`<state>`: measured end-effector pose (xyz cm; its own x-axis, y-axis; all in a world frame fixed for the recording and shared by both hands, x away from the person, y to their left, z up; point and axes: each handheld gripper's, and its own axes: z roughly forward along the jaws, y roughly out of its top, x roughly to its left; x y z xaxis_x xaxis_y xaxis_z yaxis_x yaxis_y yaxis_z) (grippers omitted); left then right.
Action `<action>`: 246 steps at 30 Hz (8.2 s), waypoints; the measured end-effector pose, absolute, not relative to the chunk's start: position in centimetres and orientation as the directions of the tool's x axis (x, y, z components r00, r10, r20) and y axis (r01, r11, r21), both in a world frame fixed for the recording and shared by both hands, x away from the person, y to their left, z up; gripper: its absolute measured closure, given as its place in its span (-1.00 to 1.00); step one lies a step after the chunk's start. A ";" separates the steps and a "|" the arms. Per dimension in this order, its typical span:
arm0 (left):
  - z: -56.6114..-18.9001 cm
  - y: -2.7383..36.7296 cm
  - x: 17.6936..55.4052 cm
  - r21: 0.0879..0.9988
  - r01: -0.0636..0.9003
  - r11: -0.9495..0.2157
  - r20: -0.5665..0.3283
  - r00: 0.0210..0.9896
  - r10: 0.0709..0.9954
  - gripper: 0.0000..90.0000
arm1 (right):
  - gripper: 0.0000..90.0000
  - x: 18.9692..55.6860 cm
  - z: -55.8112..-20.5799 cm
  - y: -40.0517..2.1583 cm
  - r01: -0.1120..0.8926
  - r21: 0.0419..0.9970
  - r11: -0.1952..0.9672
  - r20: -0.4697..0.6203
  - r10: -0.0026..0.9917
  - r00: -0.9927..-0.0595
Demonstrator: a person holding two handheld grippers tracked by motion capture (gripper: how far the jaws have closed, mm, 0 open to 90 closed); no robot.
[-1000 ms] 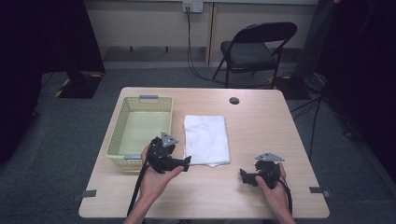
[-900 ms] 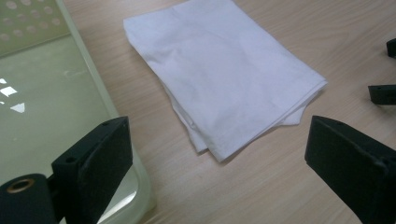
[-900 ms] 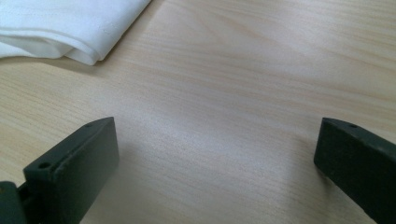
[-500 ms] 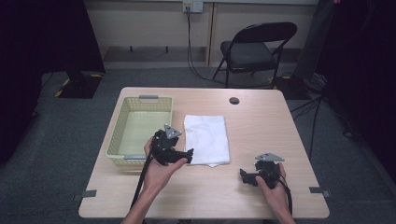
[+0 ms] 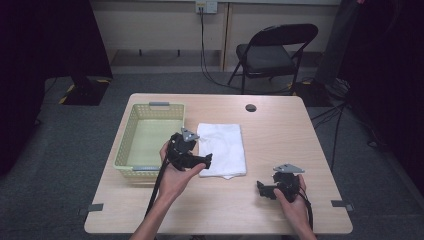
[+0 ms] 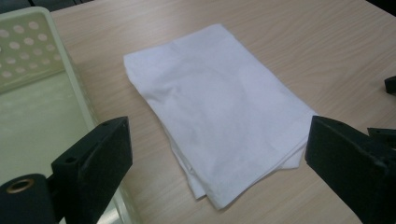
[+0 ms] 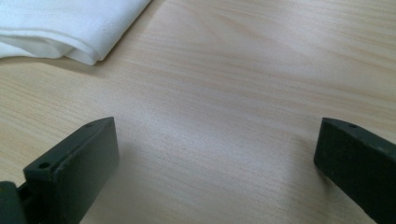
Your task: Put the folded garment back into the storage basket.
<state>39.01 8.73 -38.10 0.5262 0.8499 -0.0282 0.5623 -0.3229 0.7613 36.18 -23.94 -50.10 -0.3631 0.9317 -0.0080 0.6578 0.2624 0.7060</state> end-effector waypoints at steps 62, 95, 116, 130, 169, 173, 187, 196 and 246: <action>-43.0 0.6 47.4 0.663 0.629 -0.406 -0.006 0.546 0.838 -0.83 | -1.00 36.1 -50.1 -24.0 0.655 0.706 0.268 -0.008 0.928 -0.372; -48.2 -1.3 49.1 0.595 0.685 -0.419 0.053 0.487 0.872 -0.88 | -1.00 36.1 -50.1 -24.0 0.651 0.707 0.277 -0.009 0.924 -0.383; -48.1 -0.7 48.9 0.626 0.676 -0.388 0.017 0.486 0.874 -0.41 | -1.00 36.0 -50.1 -23.9 0.651 0.706 0.279 -0.008 0.922 -0.386; -48.1 0.5 48.6 0.668 0.656 -0.350 0.035 0.443 0.896 0.30 | -1.00 36.0 -50.1 -23.9 0.651 0.706 0.279 -0.008 0.923 -0.386; -46.1 2.4 47.9 0.658 0.682 -0.320 -0.058 0.469 0.881 0.71 | -1.00 36.1 -50.1 -23.9 0.649 0.706 0.284 -0.009 0.920 -0.392; -45.5 2.6 47.7 0.668 0.673 -0.319 -0.057 0.473 0.879 0.71 | -1.00 36.1 -50.1 -23.9 0.648 0.706 0.285 -0.010 0.919 -0.393; -43.8 2.4 47.0 0.693 0.635 -0.341 -0.049 0.513 0.857 0.72 | -1.00 36.2 -50.1 -23.9 0.650 0.706 0.283 -0.009 0.920 -0.392; -42.9 2.6 46.8 0.698 0.624 -0.351 -0.040 0.524 0.851 0.72 | -1.00 36.2 -50.1 -23.8 0.650 0.706 0.283 -0.009 0.920 -0.391; -35.6 6.7 46.0 0.788 0.528 -0.318 -0.028 0.545 0.838 0.72 | -1.00 36.2 -50.1 -23.8 0.650 0.706 0.281 -0.008 0.921 -0.390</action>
